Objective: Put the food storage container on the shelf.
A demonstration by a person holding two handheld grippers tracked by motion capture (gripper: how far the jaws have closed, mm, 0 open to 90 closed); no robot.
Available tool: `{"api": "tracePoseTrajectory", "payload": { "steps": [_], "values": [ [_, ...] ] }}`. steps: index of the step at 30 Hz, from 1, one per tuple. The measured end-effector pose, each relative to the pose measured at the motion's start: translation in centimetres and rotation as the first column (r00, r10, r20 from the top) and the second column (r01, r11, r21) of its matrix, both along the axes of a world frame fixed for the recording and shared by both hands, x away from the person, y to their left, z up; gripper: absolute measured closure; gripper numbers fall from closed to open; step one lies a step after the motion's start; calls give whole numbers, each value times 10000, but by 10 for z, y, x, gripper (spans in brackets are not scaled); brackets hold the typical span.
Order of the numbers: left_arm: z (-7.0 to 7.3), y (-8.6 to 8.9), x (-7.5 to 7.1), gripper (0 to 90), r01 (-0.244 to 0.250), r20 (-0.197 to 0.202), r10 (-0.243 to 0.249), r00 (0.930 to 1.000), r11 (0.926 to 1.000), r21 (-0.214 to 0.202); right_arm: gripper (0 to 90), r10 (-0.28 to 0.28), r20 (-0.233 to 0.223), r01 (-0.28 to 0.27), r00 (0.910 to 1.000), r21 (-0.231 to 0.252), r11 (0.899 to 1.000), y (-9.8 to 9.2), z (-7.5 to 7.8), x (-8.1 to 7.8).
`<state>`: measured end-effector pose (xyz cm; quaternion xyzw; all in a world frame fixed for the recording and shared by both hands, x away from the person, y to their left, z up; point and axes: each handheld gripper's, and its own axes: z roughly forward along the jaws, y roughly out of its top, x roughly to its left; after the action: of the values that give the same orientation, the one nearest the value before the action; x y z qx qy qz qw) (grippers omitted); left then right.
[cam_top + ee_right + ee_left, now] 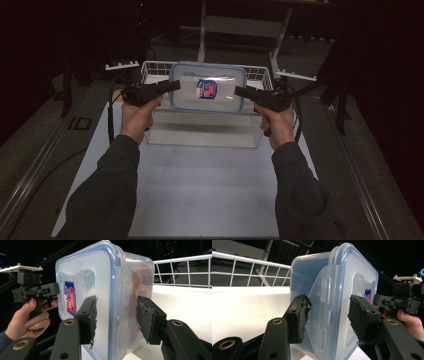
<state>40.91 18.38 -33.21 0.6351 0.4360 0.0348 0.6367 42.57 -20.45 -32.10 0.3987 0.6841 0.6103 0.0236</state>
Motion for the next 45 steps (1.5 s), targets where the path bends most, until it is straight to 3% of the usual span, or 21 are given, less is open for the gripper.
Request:
{"api": "tracePoseTrajectory", "payload": {
  "steps": [8, 9, 15, 21, 23, 25, 26, 27, 29, 32, 33, 36, 40, 42, 43, 44, 45],
  "values": [
    [-4, 0, 8, 488, -192, -241, 193, 9995, 9998, 21, 515, -177, -137, 177, 9997, -33, 9998, 2, -4, 5],
    [-2, -2, 8, 488, -460, -227, 464, 9987, 9988, 166, 515, -189, -135, 189, 9997, -25, 9998, 2, -4, 6],
    [-2, -3, 9, 487, -708, -342, 711, 9969, 9975, 87, 506, -360, -200, 360, 9992, -1, 9994, 4, -4, 8],
    [-3, -6, 11, 477, -1026, -207, 1029, 9945, 9946, 145, 493, -850, -311, 856, 9959, 185, 9962, 5, -7, 12],
    [-3, -7, 10, 483, -1373, -102, 1378, 9904, 9896, 431, 491, -1056, -323, 1064, 9939, 246, 9940, 7, -8, 12],
    [-4, -10, 11, 562, -1517, -37, 1526, 9883, 9845, 881, 520, -1286, -250, 1282, 9914, -168, 9916, 10, -9, 12],
    [-4, -10, 11, 543, -1517, -37, 1526, 9883, 9845, 881, 520, -1286, -250, 1282, 9914, -168, 9916, 10, -9, 12],
    [-6, -13, 11, 543, -1744, 120, 1742, 9846, 9775, 1186, 487, -1355, -202, 1346, 9906, -407, 9901, 13, -10, 12],
    [-9, -13, 11, 510, -1798, 24, 1802, 9836, 9802, 831, 437, -1680, -149, 1674, 9857, -381, 9852, 17, -12, 15],
    [-8, -14, 10, 507, -1863, 104, 1861, 9825, 9784, 896, 435, -1708, -36, 1705, 9853, -467, 9843, 17, -13, 15],
    [-6, -16, 7, 507, -1765, 387, 1730, 9842, 9771, 1192, 443, -1893, 263, 1905, 9816, -582, 9800, 17, -11, 11],
    [-3, -14, 3, 506, -1762, 552, 1695, 9840, 9715, 1585, 445, -1956, 711, 2016, 9781, -905, 9753, 13, -6, 6],
    [1, -9, -5, 498, -1720, 669, 1611, 9847, 9613, 2153, 429, -1770, 1165, 1958, 9773, -1773, 9645, 9, 3, -5],
    [3, -6, -11, 483, -1615, 798, 1469, 9859, 9605, 2265, 420, -1494, 1375, 1790, 9792, -2379, 9547, 8, 6, -13],
    [3, -6, -11, 475, -1615, 798, 1469, 9859, 9605, 2265, 420, -1494, 1375, 1790, 9792, -2379, 9547, 8, 6, -13],
    [5, -3, -18, 474, -1396, 903, 1217, 9884, 9631, 2302, 401, -1129, 1518, 1539, 9819, -2938, 9434, 7, 9, -21],
    [6, -2, -23, 471, -1339, 993, 1132, 9886, 9624, 2363, 395, -985, 1584, 1454, 9824, -3197, 9363, 7, 10, -25]
  ]
}}
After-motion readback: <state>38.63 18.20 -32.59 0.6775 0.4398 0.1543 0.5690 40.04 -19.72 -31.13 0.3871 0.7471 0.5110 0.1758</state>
